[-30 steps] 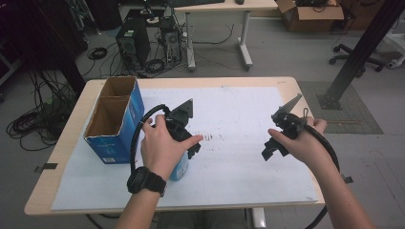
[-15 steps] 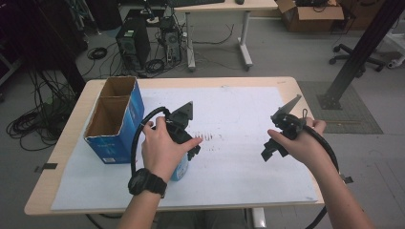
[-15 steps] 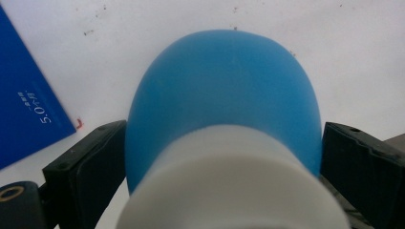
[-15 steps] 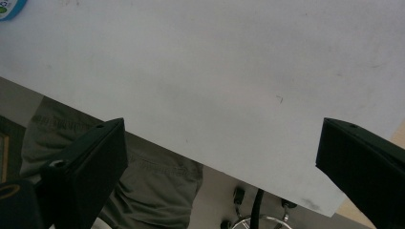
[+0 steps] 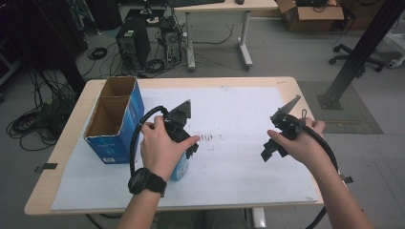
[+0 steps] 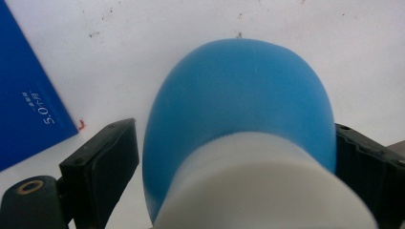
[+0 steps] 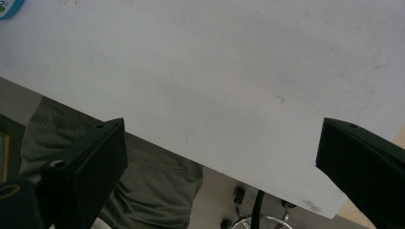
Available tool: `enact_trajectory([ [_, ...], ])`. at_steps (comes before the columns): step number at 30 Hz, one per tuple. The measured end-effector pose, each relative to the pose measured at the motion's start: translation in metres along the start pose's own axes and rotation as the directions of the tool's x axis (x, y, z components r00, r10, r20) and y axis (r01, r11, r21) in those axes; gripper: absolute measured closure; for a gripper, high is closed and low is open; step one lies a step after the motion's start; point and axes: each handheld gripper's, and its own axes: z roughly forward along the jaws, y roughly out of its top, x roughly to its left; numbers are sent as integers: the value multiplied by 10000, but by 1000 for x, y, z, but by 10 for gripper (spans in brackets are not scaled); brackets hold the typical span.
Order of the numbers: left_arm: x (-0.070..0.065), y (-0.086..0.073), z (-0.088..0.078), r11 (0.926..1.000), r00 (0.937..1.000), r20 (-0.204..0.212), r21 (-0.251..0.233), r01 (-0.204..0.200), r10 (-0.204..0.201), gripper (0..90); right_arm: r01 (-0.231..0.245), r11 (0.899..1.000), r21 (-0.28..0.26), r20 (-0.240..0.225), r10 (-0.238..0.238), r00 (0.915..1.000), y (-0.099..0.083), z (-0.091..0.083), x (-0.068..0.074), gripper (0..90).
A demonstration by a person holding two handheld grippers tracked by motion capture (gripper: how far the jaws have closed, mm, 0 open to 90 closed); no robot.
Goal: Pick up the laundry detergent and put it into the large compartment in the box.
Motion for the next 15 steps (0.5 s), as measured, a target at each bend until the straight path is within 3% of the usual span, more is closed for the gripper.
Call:
enact_trajectory([
  [15,2,0,-5,9999,9998,68,-50,161,-161,159,12,10000,9,-13,-12,10000,0,0,0,39],
])
